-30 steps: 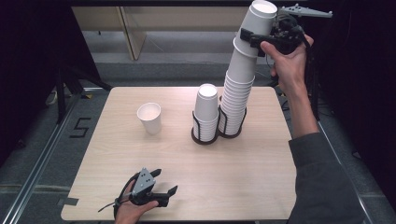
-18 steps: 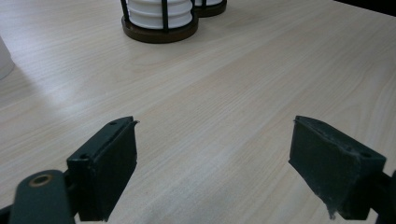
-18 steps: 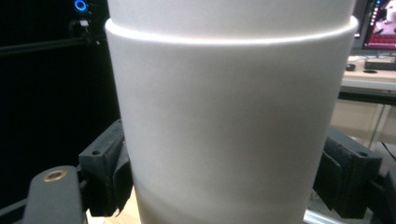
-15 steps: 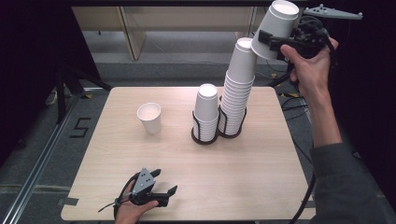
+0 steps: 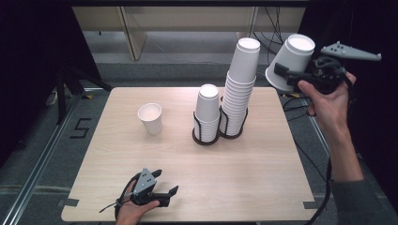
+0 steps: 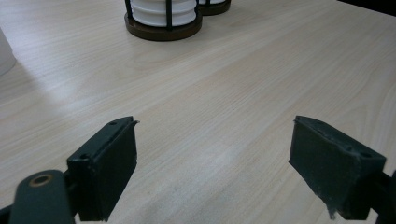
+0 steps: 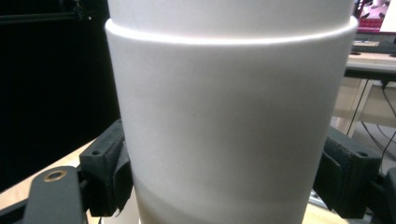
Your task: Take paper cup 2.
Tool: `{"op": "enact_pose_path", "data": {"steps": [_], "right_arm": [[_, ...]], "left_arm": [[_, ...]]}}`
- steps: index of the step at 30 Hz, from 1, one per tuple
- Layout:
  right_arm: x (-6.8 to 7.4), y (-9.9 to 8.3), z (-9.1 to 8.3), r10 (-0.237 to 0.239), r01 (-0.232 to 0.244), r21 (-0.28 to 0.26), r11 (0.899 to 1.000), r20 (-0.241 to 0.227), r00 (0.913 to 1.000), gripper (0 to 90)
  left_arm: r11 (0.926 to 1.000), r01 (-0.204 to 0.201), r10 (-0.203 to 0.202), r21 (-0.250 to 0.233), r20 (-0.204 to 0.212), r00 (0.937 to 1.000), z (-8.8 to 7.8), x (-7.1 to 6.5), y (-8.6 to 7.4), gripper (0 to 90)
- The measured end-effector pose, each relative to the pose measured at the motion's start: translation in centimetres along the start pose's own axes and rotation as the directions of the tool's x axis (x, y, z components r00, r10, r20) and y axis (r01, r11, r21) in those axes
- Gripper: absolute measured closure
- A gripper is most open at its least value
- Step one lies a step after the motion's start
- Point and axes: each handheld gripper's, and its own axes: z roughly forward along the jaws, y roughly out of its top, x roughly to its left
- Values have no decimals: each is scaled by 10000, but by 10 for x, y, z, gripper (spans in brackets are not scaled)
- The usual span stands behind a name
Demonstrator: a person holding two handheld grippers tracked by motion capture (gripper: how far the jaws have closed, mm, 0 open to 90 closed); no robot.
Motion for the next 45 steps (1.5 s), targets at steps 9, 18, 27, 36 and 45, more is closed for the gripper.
{"op": "enact_pose_path", "data": {"steps": [9, 18, 27, 36, 45], "right_arm": [[15, -59, -3, 351, -339, 193, 9992, -698, 9969, 191], [44, -124, 9, 361, -262, 695, 9972, -1462, 9886, 191], [79, -172, 31, 430, -160, 1045, 9944, -2614, 9643, 191], [100, -206, 50, 595, -53, 1598, 9871, -3367, 9397, 189], [116, -225, 61, 507, 262, 1890, 9816, -3908, 9191, 188]], "left_arm": [[10000, -4, 4, 10, -164, 9999, 0, 1, 0, 147], [9999, -121, 118, -118, -285, 9995, 0, 4, 2, 147], [9989, -218, 201, -415, -416, 9989, 6, 7, 4, 146], [9979, -271, 254, -587, -307, 9992, 7, 6, 3, 146], [9980, -258, 244, -571, -251, 9994, 7, 4, 2, 146]]}}
